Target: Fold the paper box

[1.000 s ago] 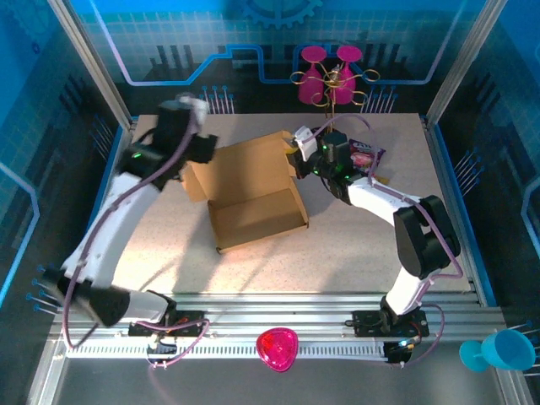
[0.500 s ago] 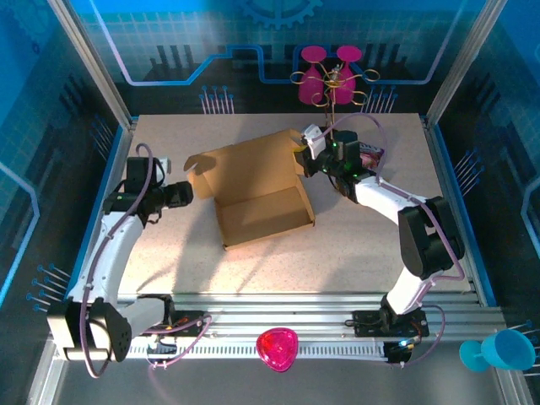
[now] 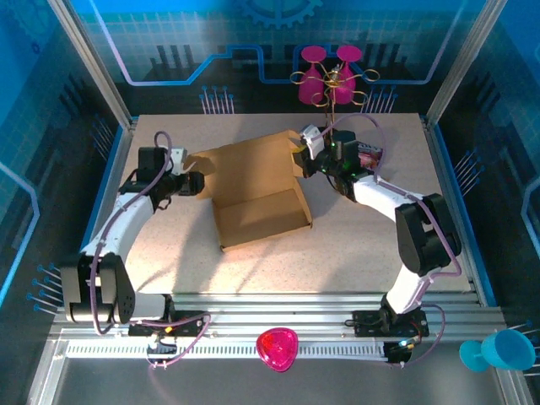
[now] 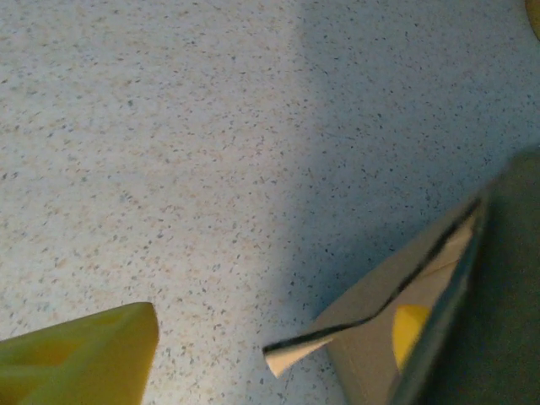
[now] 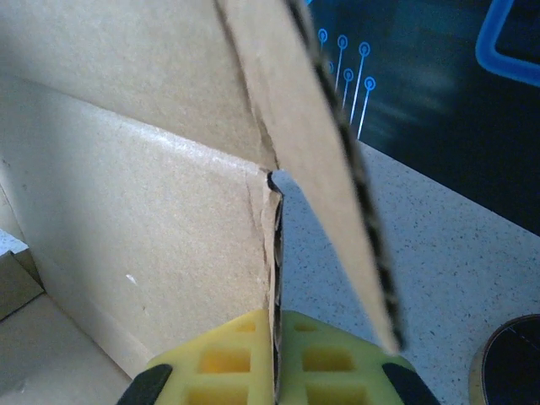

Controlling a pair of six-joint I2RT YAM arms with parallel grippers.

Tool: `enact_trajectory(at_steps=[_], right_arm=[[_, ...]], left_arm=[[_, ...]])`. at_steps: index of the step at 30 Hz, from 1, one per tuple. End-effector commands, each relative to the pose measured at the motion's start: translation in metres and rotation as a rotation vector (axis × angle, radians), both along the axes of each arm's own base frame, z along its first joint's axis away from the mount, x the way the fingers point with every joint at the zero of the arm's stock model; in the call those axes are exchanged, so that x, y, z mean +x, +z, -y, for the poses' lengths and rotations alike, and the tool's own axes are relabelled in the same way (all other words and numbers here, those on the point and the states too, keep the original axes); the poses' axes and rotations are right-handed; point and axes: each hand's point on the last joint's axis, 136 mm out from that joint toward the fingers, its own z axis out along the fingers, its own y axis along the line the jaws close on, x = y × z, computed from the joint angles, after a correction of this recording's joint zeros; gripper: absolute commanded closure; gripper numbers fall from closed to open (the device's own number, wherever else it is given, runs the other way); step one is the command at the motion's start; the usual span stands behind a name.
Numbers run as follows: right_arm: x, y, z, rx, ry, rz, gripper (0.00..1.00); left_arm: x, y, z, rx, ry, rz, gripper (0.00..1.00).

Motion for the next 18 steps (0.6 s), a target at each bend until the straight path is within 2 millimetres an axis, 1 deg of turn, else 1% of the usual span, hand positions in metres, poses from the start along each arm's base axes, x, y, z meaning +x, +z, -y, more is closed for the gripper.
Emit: enact_trajectory(at_steps=[1, 3, 6, 9, 14, 18], right_arm=[[0.009, 0.012, 0.0, 0.024, 0.002, 0.026, 1.0], [0.011, 0.011, 0.0, 0.022, -0.012, 0.027, 1.0], [0.013, 0.01, -0.003, 0.022, -0.034, 0.034, 1.0], [0.013, 0.012, -0.01, 0.027, -0.055, 0.045, 1.0], [0.011, 0.011, -0.02, 0.044, -0.11, 0.058, 1.0], [0.012, 0.011, -0.024, 0.068, -0.148, 0.064, 1.0]], left_arm=[[0.018, 0.024, 0.007, -0.055, -0.035, 0.078, 0.38], [0.019, 0.028, 0.008, -0.08, -0.014, 0.076, 0.51], [0.016, 0.035, 0.009, -0.101, 0.031, 0.085, 0.66], [0.014, 0.039, 0.012, -0.123, 0.069, 0.093, 0.75], [0.019, 0.04, 0.024, -0.149, 0.091, 0.077, 0.82], [0.023, 0.037, 0.028, -0.161, 0.111, 0.065, 0.85]])
